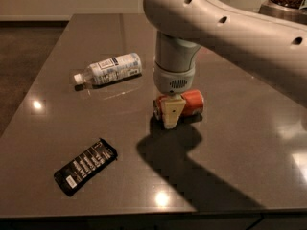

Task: Place coke can upright

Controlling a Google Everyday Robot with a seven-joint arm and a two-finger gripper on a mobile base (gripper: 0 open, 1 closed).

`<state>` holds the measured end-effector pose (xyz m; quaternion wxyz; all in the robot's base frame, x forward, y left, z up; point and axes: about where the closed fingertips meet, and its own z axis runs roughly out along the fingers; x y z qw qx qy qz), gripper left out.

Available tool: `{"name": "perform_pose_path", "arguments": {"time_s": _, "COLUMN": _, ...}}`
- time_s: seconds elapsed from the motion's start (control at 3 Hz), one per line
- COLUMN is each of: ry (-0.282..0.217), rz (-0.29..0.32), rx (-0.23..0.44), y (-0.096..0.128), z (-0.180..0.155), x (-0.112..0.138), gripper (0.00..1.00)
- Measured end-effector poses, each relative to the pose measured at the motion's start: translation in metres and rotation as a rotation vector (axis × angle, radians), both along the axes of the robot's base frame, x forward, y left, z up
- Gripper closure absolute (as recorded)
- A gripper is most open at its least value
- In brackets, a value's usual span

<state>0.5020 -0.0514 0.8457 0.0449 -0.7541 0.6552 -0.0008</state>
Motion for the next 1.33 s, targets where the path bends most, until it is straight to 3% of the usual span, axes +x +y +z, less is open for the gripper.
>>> {"name": "perform_pose_path", "arguments": {"time_s": 0.33, "ry": 0.0, "rz": -0.03, "rx": 0.015, "y": -0.004, "z": 0.004, "x": 0.001, "gripper": 0.63}}
{"name": "perform_pose_path", "arguments": {"time_s": 0.67, "ry": -0.028, "rz": -0.081, "rx": 0.089, "y": -0.013, "z": 0.033, "x": 0.005, "gripper": 0.85}}
{"name": "perform_pose_path", "arguments": {"time_s": 1.0, "ry": -0.06, "rz": -0.138, "rx": 0.238, "y": -0.015, "z": 0.078, "x": 0.011, "gripper": 1.0}}
{"name": "perform_pose_path", "arguments": {"time_s": 1.33, "ry": -0.055, "rz": -0.2, "rx": 0.415, "y": -0.012, "z": 0.102, "x": 0.016, "gripper": 1.0}}
